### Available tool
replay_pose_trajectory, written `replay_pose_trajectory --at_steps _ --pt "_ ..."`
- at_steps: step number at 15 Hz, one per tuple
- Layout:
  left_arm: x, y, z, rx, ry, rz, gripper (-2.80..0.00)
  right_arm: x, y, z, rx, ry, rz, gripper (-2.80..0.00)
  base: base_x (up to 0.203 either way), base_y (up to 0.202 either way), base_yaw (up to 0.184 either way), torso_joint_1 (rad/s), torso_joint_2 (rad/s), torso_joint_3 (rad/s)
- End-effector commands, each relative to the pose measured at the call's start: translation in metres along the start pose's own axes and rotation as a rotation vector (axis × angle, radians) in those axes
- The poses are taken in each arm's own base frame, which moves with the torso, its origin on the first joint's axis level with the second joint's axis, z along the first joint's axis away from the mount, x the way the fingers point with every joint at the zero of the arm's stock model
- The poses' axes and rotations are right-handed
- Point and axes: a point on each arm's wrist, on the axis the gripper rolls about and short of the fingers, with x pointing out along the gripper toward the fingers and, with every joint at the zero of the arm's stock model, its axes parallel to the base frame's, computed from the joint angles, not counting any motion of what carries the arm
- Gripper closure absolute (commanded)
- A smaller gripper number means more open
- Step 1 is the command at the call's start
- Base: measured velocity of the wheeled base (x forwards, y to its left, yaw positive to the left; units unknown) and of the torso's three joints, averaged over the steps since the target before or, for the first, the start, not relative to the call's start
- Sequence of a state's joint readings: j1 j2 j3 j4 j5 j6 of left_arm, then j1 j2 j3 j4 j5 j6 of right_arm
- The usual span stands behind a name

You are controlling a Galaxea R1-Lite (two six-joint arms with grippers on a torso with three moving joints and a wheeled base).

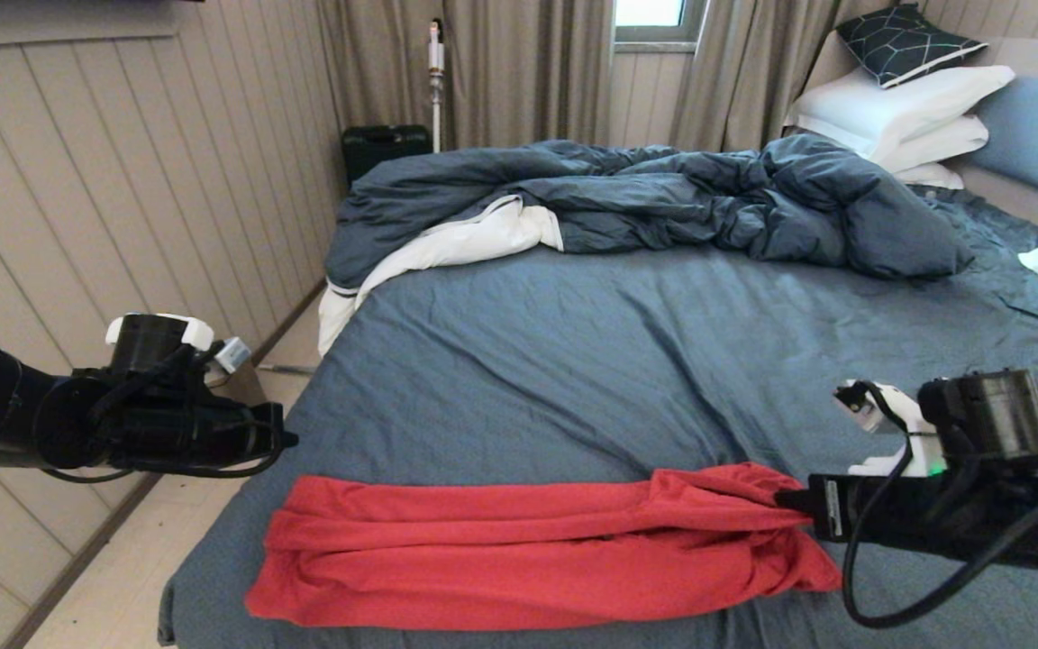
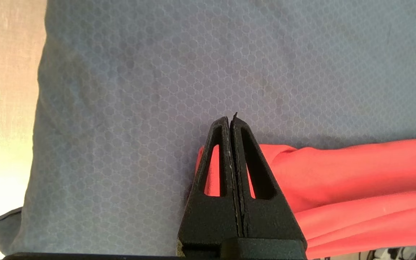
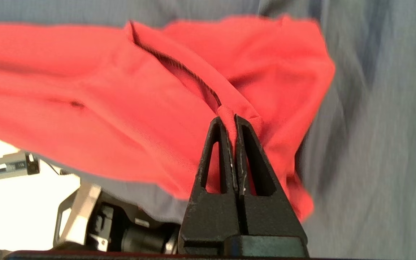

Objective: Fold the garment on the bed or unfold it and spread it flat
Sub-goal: Fold the red T-shirt

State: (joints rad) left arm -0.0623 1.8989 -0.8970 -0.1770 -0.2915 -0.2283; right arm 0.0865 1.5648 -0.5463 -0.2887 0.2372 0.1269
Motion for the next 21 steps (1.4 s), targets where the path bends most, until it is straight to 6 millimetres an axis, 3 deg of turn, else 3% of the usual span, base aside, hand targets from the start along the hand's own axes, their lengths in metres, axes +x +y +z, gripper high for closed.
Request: replay_pose_trajectory --at_steps 1,5,8,9,12,16,21 --pt "0.002 0.001 -0.002 -0.003 0.01 -0.001 0.0 -0.01 0.0 -0.013 -0.005 -0.02 0.002 0.0 0.0 0.0 0.0 0.0 0.0 0.0" --pt "0.003 0.001 -0.002 -0.004 0.004 -0.003 0.0 -0.004 -0.007 -0.031 -0.018 0.018 -0.016 0.0 0.0 0.0 0.0 0.0 0.0 0.0" --pt "0.005 0.002 -0.002 -0.005 0.009 -0.003 0.0 0.009 -0.011 -0.031 -0.018 0.029 -0.023 0.0 0.0 0.0 0.0 0.0 0.0 0.0" --pt "0.006 0.002 -0.002 -0.006 0.012 -0.002 0.0 0.014 -0.013 -0.03 -0.016 0.021 -0.026 -2.8 0.0 0.0 0.0 0.0 0.0 0.0" --pt "0.006 0.002 -0.001 -0.007 0.009 -0.003 0.0 0.01 -0.015 -0.021 -0.023 -0.044 -0.027 -2.8 0.0 0.0 0.0 0.0 0.0 0.0" --pt "-0.002 -0.002 0.002 -0.003 -0.018 -0.009 0.0 -0.014 -0.006 -0.005 -0.048 -0.159 -0.01 -2.8 0.0 0.0 0.0 0.0 0.0 0.0" --pt "-0.016 -0.008 0.012 0.005 -0.066 -0.01 0.0 -0.006 -0.013 0.001 0.009 0.0 -0.049 -2.8 0.0 0.0 0.0 0.0 0.0 0.0"
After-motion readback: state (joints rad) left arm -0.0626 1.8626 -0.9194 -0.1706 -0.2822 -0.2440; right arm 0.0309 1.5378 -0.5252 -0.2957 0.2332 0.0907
